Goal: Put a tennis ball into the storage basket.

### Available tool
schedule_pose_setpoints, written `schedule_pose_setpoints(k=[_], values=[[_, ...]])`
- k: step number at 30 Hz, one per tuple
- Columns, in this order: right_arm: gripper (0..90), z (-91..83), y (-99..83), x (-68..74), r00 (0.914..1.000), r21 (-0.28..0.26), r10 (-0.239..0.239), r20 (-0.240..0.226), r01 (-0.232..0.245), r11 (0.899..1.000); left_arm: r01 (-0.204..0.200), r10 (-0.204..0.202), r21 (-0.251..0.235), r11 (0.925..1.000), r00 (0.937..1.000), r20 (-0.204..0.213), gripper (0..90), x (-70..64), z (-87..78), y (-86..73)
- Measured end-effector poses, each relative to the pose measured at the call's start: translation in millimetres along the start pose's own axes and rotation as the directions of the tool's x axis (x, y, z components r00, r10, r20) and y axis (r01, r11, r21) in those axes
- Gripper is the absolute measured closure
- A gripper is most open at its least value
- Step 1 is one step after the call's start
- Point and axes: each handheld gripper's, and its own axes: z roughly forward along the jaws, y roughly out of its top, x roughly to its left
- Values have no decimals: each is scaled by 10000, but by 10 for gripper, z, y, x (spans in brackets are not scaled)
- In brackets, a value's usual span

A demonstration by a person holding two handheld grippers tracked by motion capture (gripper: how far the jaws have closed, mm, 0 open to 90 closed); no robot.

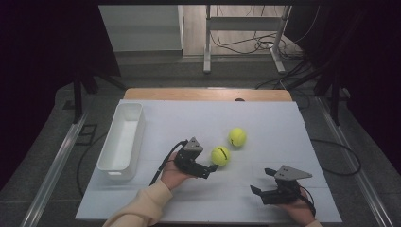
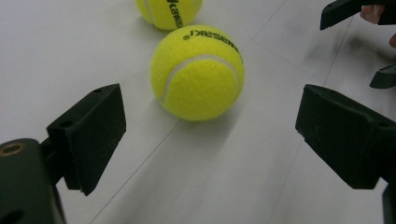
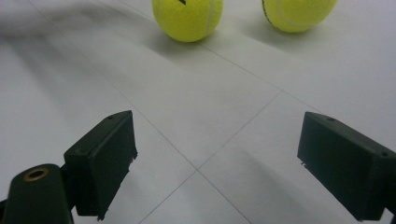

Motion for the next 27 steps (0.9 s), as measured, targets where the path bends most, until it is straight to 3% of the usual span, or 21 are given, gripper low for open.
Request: schedule_pose_setpoints(k=[27], values=[[118, 9, -6, 7, 10000, 39, -25, 15, 24, 10000, 91, -92, 391, 9992, 10000, 35, 93, 63, 298, 77]])
